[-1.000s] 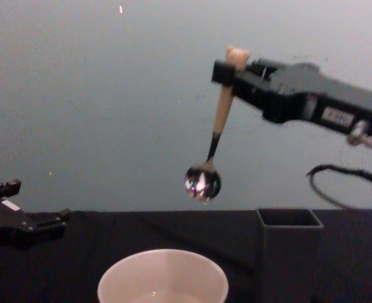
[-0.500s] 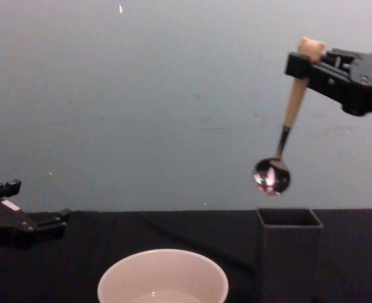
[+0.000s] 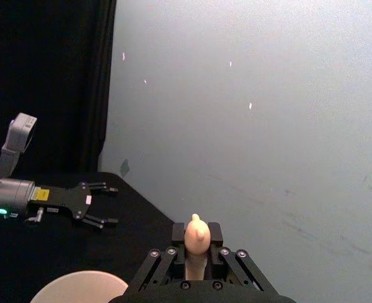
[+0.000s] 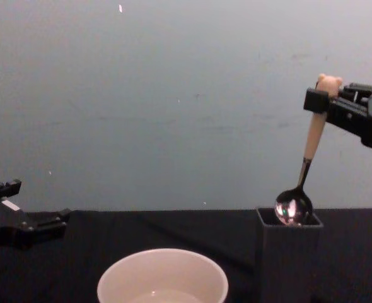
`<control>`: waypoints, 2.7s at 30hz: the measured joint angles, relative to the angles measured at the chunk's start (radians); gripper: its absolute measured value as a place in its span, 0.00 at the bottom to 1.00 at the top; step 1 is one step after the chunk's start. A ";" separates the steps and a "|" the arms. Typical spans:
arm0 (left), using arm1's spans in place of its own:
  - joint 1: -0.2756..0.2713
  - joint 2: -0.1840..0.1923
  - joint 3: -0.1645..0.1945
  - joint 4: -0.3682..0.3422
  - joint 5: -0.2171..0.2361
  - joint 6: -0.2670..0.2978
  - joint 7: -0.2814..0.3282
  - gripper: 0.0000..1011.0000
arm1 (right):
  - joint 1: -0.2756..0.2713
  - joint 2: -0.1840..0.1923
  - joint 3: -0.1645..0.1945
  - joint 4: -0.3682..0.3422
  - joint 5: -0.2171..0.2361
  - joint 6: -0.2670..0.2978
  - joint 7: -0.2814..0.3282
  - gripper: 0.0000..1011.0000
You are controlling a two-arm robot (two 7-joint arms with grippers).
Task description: Pick up the stirring spoon with one hand, stir inside the cup, then place it back in its original position.
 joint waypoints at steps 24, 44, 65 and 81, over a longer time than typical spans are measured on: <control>0.000 0.000 0.000 0.000 0.000 0.000 0.000 0.99 | 0.015 -0.070 -0.031 0.096 0.036 0.147 -0.075 0.21; 0.000 0.000 0.000 0.000 0.000 0.000 0.000 0.99 | -0.011 -0.090 -0.038 0.108 0.045 0.199 -0.133 0.21; 0.000 0.000 0.000 0.000 0.000 0.000 0.000 0.99 | -0.014 -0.090 -0.043 0.116 0.018 0.209 -0.146 0.21; 0.000 0.000 0.000 0.000 0.000 0.000 0.000 0.99 | -0.012 -0.090 -0.042 0.114 0.021 0.207 -0.144 0.58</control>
